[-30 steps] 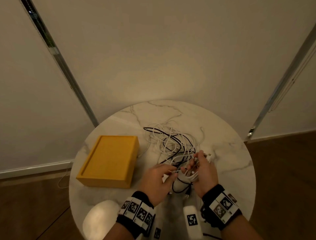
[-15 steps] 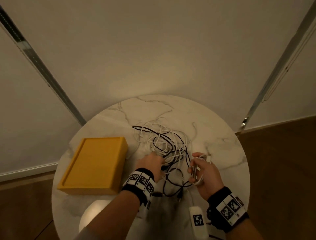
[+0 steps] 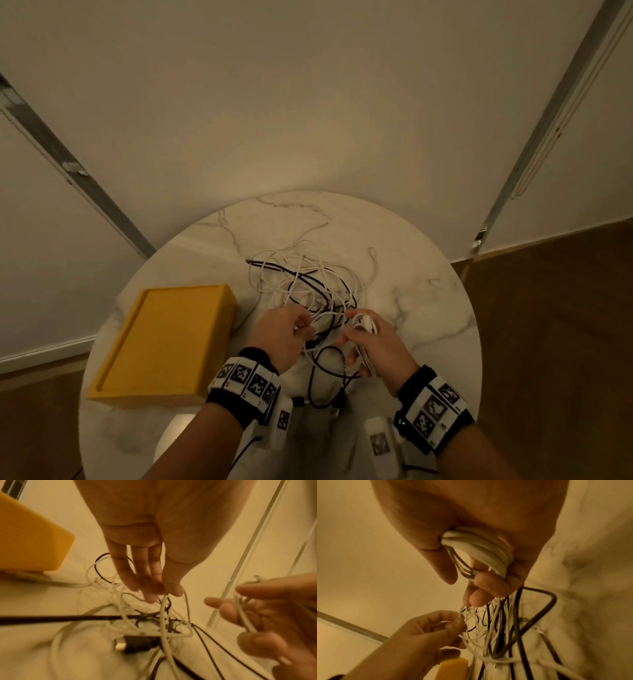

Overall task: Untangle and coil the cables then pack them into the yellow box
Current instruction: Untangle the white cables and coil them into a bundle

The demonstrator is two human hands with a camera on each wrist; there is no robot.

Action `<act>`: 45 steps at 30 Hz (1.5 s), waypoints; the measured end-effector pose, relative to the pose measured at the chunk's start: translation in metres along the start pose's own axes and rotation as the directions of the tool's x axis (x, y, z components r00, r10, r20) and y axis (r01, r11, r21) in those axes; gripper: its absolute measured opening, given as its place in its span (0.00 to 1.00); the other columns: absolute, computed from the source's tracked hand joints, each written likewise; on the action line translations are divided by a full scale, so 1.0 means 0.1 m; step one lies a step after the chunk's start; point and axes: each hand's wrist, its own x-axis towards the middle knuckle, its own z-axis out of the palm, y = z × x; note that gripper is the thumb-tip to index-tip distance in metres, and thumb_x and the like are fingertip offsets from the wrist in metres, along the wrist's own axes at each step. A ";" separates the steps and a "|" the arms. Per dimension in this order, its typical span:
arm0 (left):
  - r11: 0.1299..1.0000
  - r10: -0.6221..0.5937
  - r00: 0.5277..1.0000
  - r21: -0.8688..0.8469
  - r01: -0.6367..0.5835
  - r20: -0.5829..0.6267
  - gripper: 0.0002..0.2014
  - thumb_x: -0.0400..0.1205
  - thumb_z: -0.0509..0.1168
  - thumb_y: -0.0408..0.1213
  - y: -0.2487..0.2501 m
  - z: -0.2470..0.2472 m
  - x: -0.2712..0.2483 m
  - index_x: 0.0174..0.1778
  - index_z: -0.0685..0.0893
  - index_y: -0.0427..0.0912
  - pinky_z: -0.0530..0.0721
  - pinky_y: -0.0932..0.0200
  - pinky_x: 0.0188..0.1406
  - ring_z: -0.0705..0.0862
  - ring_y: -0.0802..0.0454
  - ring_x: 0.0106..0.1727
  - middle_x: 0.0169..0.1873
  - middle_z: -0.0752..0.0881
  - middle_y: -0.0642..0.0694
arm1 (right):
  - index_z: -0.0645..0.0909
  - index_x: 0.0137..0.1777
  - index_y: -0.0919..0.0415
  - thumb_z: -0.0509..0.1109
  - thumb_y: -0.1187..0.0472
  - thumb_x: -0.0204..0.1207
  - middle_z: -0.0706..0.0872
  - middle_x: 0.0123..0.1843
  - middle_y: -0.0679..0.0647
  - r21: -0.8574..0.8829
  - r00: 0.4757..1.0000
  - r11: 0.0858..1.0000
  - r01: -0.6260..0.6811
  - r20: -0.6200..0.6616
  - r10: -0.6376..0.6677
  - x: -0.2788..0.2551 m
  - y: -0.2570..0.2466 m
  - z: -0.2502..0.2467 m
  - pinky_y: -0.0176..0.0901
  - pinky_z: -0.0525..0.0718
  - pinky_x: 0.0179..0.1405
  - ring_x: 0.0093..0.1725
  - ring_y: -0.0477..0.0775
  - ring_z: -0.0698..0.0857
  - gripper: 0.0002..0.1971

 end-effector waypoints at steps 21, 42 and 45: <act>0.749 0.157 0.897 -0.541 -0.381 -0.413 0.07 0.84 0.67 0.26 0.63 -1.36 -0.47 0.42 0.80 0.39 0.92 0.49 0.45 0.91 0.45 0.38 0.36 0.85 0.42 | 0.80 0.64 0.47 0.84 0.49 0.71 0.88 0.52 0.45 -0.316 0.941 0.888 0.335 0.059 -0.334 -0.20 -0.49 0.40 0.31 0.81 0.33 0.41 0.45 0.86 0.24; 0.966 -0.051 0.958 0.256 -0.024 0.282 0.40 0.73 0.56 0.74 -0.44 0.46 -0.55 0.81 0.57 0.67 0.61 0.37 0.82 0.55 0.42 0.86 0.86 0.54 0.54 | 0.80 0.50 0.68 0.67 0.65 0.86 0.85 0.35 0.62 -0.029 0.900 0.904 0.426 0.113 -0.420 -0.67 -2.03 0.66 0.45 0.82 0.23 0.27 0.56 0.82 0.06; 0.965 -0.042 0.957 0.261 -0.036 0.286 0.35 0.78 0.56 0.68 -0.39 0.45 -0.59 0.82 0.60 0.62 0.60 0.41 0.83 0.56 0.44 0.86 0.86 0.56 0.53 | 0.80 0.49 0.67 0.66 0.65 0.87 0.86 0.34 0.62 -0.043 0.875 0.879 0.474 0.134 -0.465 -0.77 -2.31 0.70 0.45 0.84 0.24 0.27 0.56 0.84 0.06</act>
